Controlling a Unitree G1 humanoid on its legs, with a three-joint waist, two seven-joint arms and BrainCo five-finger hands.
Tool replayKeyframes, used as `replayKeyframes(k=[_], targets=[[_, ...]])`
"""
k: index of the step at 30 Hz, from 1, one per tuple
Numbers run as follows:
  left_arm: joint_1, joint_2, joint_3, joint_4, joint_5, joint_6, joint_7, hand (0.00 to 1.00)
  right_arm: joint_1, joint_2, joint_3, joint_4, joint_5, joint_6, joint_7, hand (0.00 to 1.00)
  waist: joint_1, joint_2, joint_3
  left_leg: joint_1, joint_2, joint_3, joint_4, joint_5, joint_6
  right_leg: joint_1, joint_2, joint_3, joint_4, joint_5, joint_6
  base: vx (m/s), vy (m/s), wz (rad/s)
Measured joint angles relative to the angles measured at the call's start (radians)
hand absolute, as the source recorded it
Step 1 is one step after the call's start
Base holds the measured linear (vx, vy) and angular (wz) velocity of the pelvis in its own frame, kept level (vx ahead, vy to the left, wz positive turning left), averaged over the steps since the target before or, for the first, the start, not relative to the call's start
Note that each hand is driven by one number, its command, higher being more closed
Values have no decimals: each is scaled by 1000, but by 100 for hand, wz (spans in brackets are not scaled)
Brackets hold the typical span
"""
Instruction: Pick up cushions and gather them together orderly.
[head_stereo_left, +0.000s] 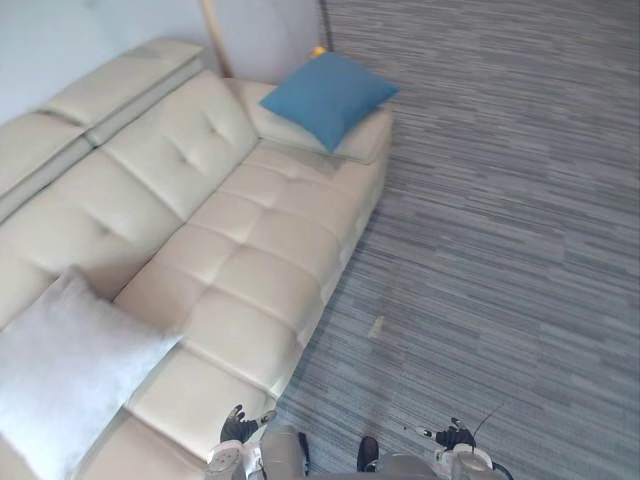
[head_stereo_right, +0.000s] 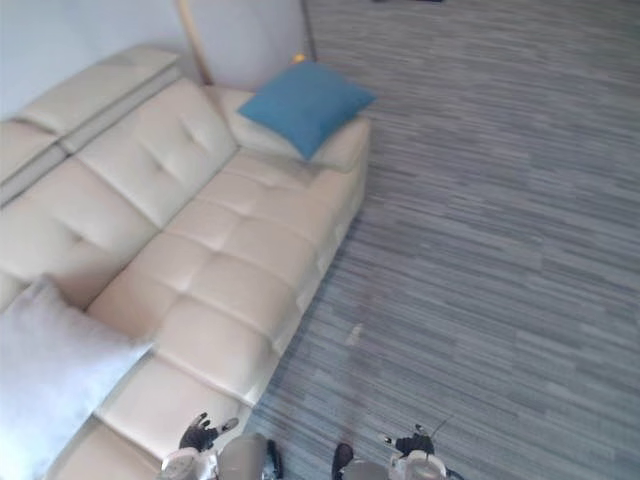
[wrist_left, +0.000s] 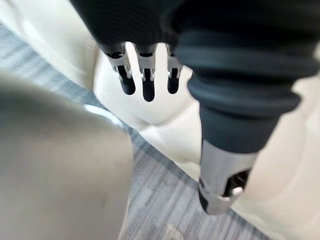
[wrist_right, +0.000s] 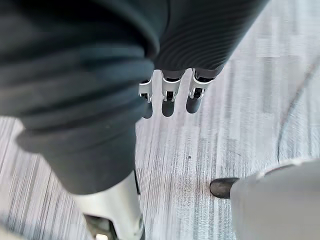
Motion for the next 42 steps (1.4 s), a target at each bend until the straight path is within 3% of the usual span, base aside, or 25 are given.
replayKeyframes(k=[3,4,6,9,11,14,15,16,18,19,20,22,24,27,28,29,30,31,33,35,36,37,38,40,42], targets=[[-5,29,-6,4,4,6,0,0,24,32,-6,-25,0,-4,1,0,5,-55,-16,67,2,129,-30,-45,16,-55,-69,-26,149,-48,85,351,156,-112],[-9,35,-25,16,4,9,-1,0,35,30,-4,-38,0,-7,2,0,-1,-52,-14,101,3,158,-34,-69,22,-111,-93,-73,284,-65,147,294,122,-88],[-10,36,-35,24,4,15,0,0,22,23,-5,-36,-2,-9,4,0,-10,-42,-8,159,10,190,-53,-89,29,-184,-147,-173,483,-68,175,308,71,-49],[-14,40,-55,42,3,23,2,0,16,16,-2,-35,-6,-9,11,0,-19,-37,-3,306,27,226,-159,-95,26,-223,-220,-333,572,-119,92,356,-25,-35],[-22,42,-64,44,4,23,2,0,1,14,-1,-33,-6,-9,11,0,-25,-35,-1,347,52,230,-209,-96,24,-265,-213,-364,495,-118,89,366,-128,-13],[-41,63,-99,66,5,25,2,0,-20,3,14,-28,0,-8,9,0,-42,-49,22,407,69,220,-269,-94,21,-330,-189,-320,222,35,90,457,-274,3],[-46,73,-105,79,12,26,2,0,-26,-2,17,-10,3,-10,12,0,-44,-68,41,453,60,187,-270,-101,8,-312,-185,-285,184,156,0,383,-245,-8],[-49,68,-102,83,18,26,4,0,-35,-13,16,-5,0,-10,10,0,-41,-51,41,458,79,178,-258,-100,7,-314,-176,-287,211,132,20,465,-315,-8],[-52,51,-93,80,31,21,2,0,-54,-18,-1,4,1,-10,9,0,-47,-13,50,362,132,77,13,-65,-54,-283,-148,-303,269,9,0,448,-323,-2],[-53,45,-88,79,32,21,2,0,-54,-19,-2,3,1,-10,9,0,-48,-4,55,328,146,56,102,-49,-69,-264,-139,-310,264,-3,-3,552,-304,14],[-50,29,-59,60,30,21,0,0,-51,-18,3,4,2,-7,2,0,-46,19,72,194,195,-1,437,-6,-94,-169,-100,-328,231,-29,-29,565,-224,8],[-50,30,-53,33,30,19,2,0,-48,-9,16,4,4,-8,-1,0,-31,14,76,108,211,24,606,-27,-98,-79,-79,-328,188,-49,-42,465,-144,-3],[-50,35,-55,-4,30,17,2,0,-50,7,28,2,10,-9,-3,0,-17,-12,83,-1,195,101,621,-61,-53,27,-75,-325,110,-63,-37,437,-100,0],[-50,29,-53,-25,26,8,2,0,-63,14,29,3,21,-8,-9,0,-9,-17,83,-93,136,209,344,-77,-32,134,-78,-326,0,-51,-18,448,-2,-1],[-51,26,-53,-29,22,3,2,0,-69,17,29,3,21,-8,-11,0,1,-17,83,-111,78,240,90,-32,-8,180,-85,-325,-51,-53,0,501,69,-6],[-52,25,-53,-29,22,3,3,0,-69,17,28,3,21,-8,-11,0,2,-17,84,-111,75,243,69,-24,-6,185,-87,-324,-54,-54,2,529,137,-18],[-52,23,-53,-29,20,0,2,0,-69,18,29,5,19,-7,-13,0,15,-20,82,-103,37,251,-86,109,13,222,-94,-311,-79,-69,33,428,146,-35],[-54,28,-53,-27,21,0,2,0,-67,28,34,9,18,-5,-15,0,38,-47,69,-61,-2,260,-130,168,52,247,-112,-276,-102,-72,54,546,166,-33],[-54,45,-49,-22,20,1,0,0,-66,39,42,10,12,-4,-12,0,37,-78,54,-60,-18,270,-98,127,91,246,-147,-254,-94,-36,98,589,167,-9],[-53,47,-22,-16,16,2,1,0,-65,30,41,14,1,-4,-9,0,40,-82,52,-45,-18,277,-28,71,113,237,-166,-211,14,-34,102,541,182,0],[-47,49,-22,-8,12,3,1,0,-66,25,42,17,0,-5,-6,0,39,-80,51,2,-18,275,-10,27,115,198,-186,-190,188,-20,129,447,161,-1],[-47,56,-26,7,12,9,1,0,-63,23,43,23,-3,-6,-4,0,35,-76,49,65,-21,260,-21,-12,112,129,-215,-186,417,32,217,535,177,4],[-46,58,-32,12,12,11,1,0,-60,23,43,26,-4,-6,-3,0,35,-77,49,87,-25,246,-30,-29,106,96,-226,-184,495,47,238,445,94,37],[-42,73,-55,25,12,23,1,0,-39,21,54,37,-9,-4,3,0,20,-88,46,200,-54,183,-80,-68,109,-26,-272,-212,774,-43,184,429,17,72],[-34,71,-55,27,12,24,2,0,-16,13,57,18,-9,-7,5,0,13,-73,49,287,-53,137,-141,-68,108,-78,-269,-262,721,-99,133,366,-32,71]])
